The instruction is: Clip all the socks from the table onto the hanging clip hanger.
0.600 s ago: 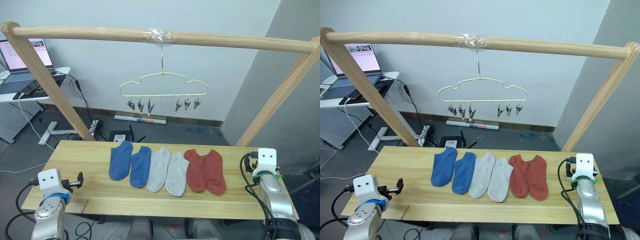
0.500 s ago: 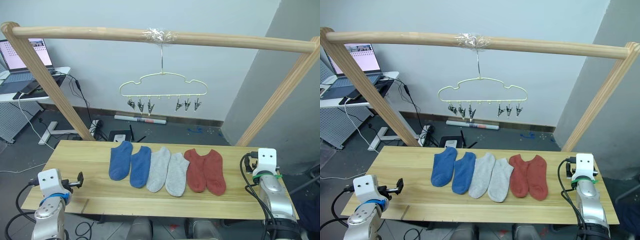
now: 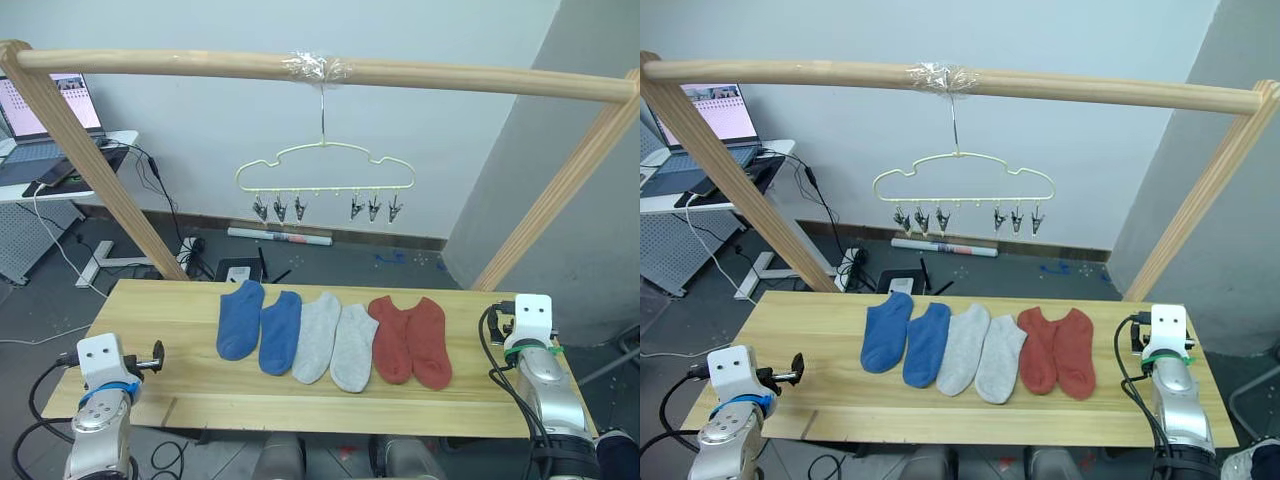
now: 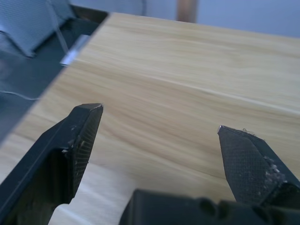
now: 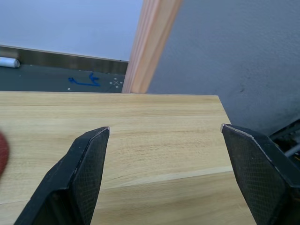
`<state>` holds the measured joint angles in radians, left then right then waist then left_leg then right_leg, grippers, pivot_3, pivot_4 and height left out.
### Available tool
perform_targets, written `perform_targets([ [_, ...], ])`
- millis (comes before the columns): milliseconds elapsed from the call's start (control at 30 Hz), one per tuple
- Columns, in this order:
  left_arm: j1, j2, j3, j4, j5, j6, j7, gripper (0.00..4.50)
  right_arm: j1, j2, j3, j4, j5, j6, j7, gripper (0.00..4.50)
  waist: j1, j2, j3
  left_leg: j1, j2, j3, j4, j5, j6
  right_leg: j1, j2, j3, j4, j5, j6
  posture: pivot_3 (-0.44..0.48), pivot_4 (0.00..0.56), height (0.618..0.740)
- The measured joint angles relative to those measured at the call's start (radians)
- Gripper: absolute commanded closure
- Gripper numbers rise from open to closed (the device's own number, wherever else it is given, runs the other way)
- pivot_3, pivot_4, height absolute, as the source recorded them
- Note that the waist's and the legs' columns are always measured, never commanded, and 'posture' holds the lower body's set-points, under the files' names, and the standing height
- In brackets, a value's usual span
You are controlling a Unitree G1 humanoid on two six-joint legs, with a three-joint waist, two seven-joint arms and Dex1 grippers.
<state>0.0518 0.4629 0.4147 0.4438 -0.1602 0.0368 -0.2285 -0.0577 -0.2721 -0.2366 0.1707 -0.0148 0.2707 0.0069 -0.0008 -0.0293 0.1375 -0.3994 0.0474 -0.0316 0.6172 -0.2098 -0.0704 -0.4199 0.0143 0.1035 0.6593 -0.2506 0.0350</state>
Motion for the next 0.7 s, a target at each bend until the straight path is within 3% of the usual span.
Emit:
perform_targets([
  [133,0.055,0.003,0.039,-0.141,-0.099,0.020,-0.089,0.05,0.003,-0.012,0.033,-0.048,-0.002,-0.008,0.038,0.51,-0.001,-0.002,0.024,0.000,0.001,0.001,0.000,0.000,0.000,0.000,0.000,0.001,0.000,0.000,0.000,0.159,0.208,0.740],
  [167,0.074,0.003,0.044,-0.191,-0.112,0.018,-0.104,0.23,0.003,-0.021,0.042,-0.065,-0.003,-0.013,0.053,0.51,-0.001,-0.002,0.034,0.000,0.001,0.001,-0.001,0.000,0.000,-0.001,-0.001,0.002,-0.001,0.000,0.000,0.156,0.218,0.740],
  [267,0.134,-0.005,0.042,-0.366,-0.150,0.018,-0.150,0.92,-0.002,-0.044,0.072,-0.120,-0.002,-0.019,0.106,0.51,0.000,-0.003,0.057,-0.001,0.001,0.003,-0.002,0.000,0.000,-0.001,-0.001,0.003,-0.001,0.000,0.000,0.154,0.238,0.740],
  [400,0.136,-0.008,0.002,-0.558,-0.159,0.061,-0.158,2.19,-0.032,-0.059,0.124,-0.196,0.010,-0.005,0.189,0.51,0.003,-0.002,0.081,-0.001,0.000,0.003,-0.003,0.000,0.000,-0.002,-0.001,0.003,-0.001,-0.001,0.001,0.150,0.259,0.740],
  [700,-0.088,-0.036,-0.146,-0.764,-0.179,0.263,-0.108,2.19,-0.154,-0.079,0.237,-0.367,0.230,0.122,0.506,0.51,-0.003,-0.004,0.130,-0.004,0.000,0.002,-0.003,0.000,0.000,-0.002,0.000,0.003,-0.001,0.001,0.008,0.122,0.291,0.740],
])
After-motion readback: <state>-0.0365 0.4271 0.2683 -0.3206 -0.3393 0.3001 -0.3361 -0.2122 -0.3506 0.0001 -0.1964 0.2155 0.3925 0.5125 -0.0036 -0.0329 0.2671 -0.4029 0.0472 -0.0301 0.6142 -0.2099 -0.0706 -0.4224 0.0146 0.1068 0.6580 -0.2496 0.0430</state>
